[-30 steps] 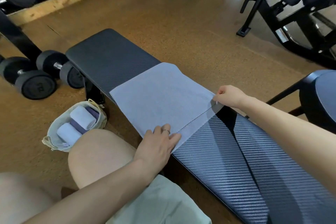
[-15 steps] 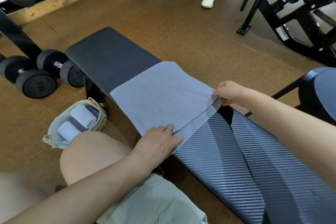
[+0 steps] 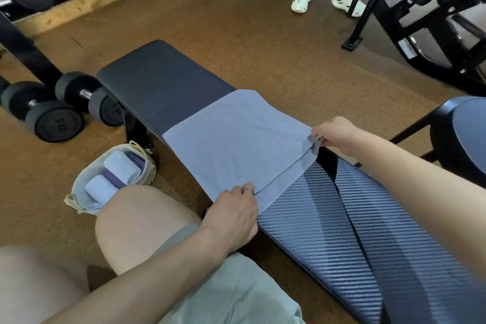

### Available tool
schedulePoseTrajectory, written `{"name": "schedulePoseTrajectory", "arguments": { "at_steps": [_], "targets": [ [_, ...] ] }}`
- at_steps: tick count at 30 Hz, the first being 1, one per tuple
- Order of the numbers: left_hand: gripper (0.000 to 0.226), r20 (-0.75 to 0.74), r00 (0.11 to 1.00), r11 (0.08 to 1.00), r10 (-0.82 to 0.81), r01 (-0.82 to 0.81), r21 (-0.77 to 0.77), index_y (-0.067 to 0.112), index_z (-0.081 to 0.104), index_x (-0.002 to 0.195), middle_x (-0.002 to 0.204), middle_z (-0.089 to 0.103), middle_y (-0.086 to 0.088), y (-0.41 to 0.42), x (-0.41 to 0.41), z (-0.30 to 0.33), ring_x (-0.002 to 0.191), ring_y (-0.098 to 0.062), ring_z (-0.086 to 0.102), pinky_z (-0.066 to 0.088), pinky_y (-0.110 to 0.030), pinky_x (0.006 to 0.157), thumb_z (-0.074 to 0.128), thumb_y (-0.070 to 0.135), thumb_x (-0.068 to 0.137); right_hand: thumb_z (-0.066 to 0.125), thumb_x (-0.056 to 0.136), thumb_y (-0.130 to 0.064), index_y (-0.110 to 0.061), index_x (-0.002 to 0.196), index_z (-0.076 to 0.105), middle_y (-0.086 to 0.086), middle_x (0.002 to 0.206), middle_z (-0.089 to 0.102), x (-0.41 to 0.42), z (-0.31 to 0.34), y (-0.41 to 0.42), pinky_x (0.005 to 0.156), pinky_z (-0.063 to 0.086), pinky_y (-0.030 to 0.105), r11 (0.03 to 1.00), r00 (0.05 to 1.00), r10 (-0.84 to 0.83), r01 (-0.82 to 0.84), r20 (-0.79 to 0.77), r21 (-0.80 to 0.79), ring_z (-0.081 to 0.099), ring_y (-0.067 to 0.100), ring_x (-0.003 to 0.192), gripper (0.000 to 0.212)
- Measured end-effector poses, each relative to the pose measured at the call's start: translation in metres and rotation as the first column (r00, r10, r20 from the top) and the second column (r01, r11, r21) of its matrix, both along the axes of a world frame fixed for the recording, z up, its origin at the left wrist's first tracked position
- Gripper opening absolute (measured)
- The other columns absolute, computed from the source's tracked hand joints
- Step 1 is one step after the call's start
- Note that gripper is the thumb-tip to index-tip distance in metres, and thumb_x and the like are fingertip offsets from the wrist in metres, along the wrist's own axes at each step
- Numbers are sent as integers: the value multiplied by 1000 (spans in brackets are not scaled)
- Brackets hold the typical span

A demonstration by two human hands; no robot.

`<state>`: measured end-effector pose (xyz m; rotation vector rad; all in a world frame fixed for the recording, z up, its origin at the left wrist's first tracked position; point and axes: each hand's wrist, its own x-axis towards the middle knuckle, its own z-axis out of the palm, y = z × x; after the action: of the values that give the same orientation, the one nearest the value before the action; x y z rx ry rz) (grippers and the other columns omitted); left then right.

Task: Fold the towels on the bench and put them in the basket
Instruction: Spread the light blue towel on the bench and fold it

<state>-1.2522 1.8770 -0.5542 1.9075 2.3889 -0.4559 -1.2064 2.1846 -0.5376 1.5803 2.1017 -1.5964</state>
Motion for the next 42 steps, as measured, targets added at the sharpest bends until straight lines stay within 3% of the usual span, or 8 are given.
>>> {"name": "schedulePoseTrajectory", "arguments": {
  "at_steps": [4, 10, 15, 19, 23, 27, 35, 42],
  "targets": [
    [26, -64, 998, 996, 16, -21, -90, 8, 54, 103, 104, 43, -15, -3, 7, -8, 71, -24, 46, 25, -35, 52, 49, 29, 90, 61, 85, 5, 5, 98, 65, 18, 89, 64, -2, 6, -5, 68, 61, 27, 997, 994, -63, 59, -90, -44, 65, 24, 75, 14],
    [22, -131, 990, 988, 58, -76, -138, 6, 59, 104, 101, 39, -13, -2, 8, -22, 68, -20, 49, 26, -33, 48, 61, 15, 84, 65, 88, -6, -9, 97, 59, 13, 87, 57, 6, 13, -8, 51, 49, 26, 990, 980, 136, -129, 144, -56, 55, 19, 56, 11],
    [12, -148, 988, 996, 43, -54, -71, 11, 65, 94, 97, 52, -6, -4, -9, 3, 63, -15, 53, 10, -31, 41, 60, 13, 83, 59, 91, -6, -2, 100, 63, 9, 76, 54, 3, 21, -7, 48, 43, 27, 1000, 999, 20, -20, -31, -3, 52, 17, 50, 12],
    [21, -96, 985, 986, 140, -130, 105, 12, 63, 81, 90, 53, -5, -5, -59, 52, 55, -21, 58, 31, -31, 37, 78, 11, 67, 54, 89, -4, -4, 85, 55, 10, 68, 50, -14, 40, -15, 47, 38, 27, 995, 971, -100, 97, -217, -26, 46, 18, 49, 4],
    [10, 13, 967, 956, 254, -253, 146, 13, 55, 97, 97, 50, -6, -17, -125, 81, 91, -33, 62, 50, -41, 66, 59, 9, 89, 51, 87, -1, -5, 82, 51, 9, 70, 46, -43, 63, -23, 43, 36, 24, 976, 904, -210, 176, -371, -125, 44, 16, 49, 6],
    [10, 105, 958, 946, 266, -281, 164, 19, 48, 87, 89, 48, 1, -33, -158, 102, 91, -28, 56, 40, -35, 67, 54, 13, 90, 53, 89, -1, -4, 82, 50, 9, 74, 47, -74, 81, -34, 42, 39, 23, 960, 855, -274, 213, -440, -185, 46, 16, 48, 8],
    [16, 230, 958, 897, 174, -250, 364, 29, 48, 85, 85, 52, 10, -56, -168, 111, 77, -17, 49, 37, -32, 56, 61, 22, 87, 50, 86, 3, -4, 87, 50, 12, 81, 47, -92, 85, -32, 43, 41, 20, 950, 872, -310, 267, -378, -163, 49, 15, 48, 8],
    [18, 439, 898, 880, 37, -238, 411, 23, 55, 80, 84, 55, 10, -57, -175, 117, 74, -8, 56, 51, -34, 70, 59, 26, 97, 49, 92, 7, -4, 84, 48, 13, 85, 45, -93, 94, -22, 50, 51, 19, 955, 882, -289, 237, -372, -180, 55, 17, 54, 13]
  ]
}}
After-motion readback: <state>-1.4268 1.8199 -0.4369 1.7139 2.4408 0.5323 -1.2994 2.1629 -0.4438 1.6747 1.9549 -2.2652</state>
